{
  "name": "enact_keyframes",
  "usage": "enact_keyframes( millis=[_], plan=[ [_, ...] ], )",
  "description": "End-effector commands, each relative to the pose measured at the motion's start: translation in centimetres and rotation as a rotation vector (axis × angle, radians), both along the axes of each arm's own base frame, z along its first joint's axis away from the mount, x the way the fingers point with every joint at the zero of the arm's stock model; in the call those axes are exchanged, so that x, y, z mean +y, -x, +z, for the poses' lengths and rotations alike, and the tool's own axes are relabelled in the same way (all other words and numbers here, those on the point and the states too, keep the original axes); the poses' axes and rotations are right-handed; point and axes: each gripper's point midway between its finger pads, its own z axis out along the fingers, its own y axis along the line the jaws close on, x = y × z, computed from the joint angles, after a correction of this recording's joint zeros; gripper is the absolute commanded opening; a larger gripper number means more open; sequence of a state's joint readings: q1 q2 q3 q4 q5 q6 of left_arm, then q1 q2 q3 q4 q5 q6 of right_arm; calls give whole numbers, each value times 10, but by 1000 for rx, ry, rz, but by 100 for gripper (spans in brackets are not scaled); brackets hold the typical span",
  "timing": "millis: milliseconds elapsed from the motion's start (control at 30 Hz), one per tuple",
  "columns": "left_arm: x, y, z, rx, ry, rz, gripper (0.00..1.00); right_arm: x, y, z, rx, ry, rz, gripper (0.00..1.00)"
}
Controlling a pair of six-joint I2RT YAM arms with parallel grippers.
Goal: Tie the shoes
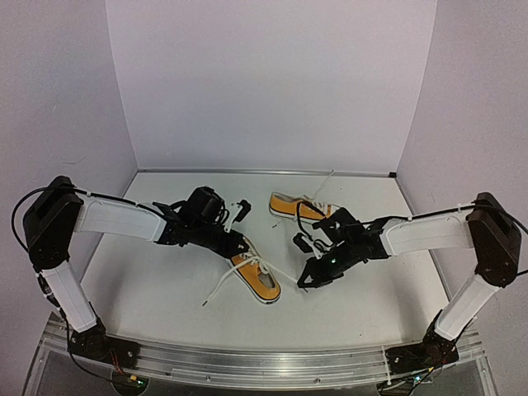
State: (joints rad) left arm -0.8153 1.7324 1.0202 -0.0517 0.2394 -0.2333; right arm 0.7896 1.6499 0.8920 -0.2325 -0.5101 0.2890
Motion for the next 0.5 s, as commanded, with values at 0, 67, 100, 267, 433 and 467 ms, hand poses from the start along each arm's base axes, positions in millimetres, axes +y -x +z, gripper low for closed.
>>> enact_keyframes(
  millis=[0, 67, 100, 267, 433, 467],
  plan=[
    [2, -10, 26, -67, 46, 26, 0, -9, -12, 14, -49, -11, -39, 0],
    [2, -10, 26, -66, 47, 25, 0, -11, -15, 14, -52, -9, -49, 0],
    [3, -10, 27, -67, 47, 25, 0, -12, -17, 14, -53, -8, -53, 0],
    [1, -8, 28, -64, 55, 12, 1, -2, -24, 25, -60, -41, -46, 20],
    [-3, -5, 26, -48, 65, -11, 7, 16, -33, 62, -100, -134, -30, 32],
    [-3, -5, 25, -48, 66, -12, 7, 19, -34, 68, -106, -150, -26, 32]
  ],
)
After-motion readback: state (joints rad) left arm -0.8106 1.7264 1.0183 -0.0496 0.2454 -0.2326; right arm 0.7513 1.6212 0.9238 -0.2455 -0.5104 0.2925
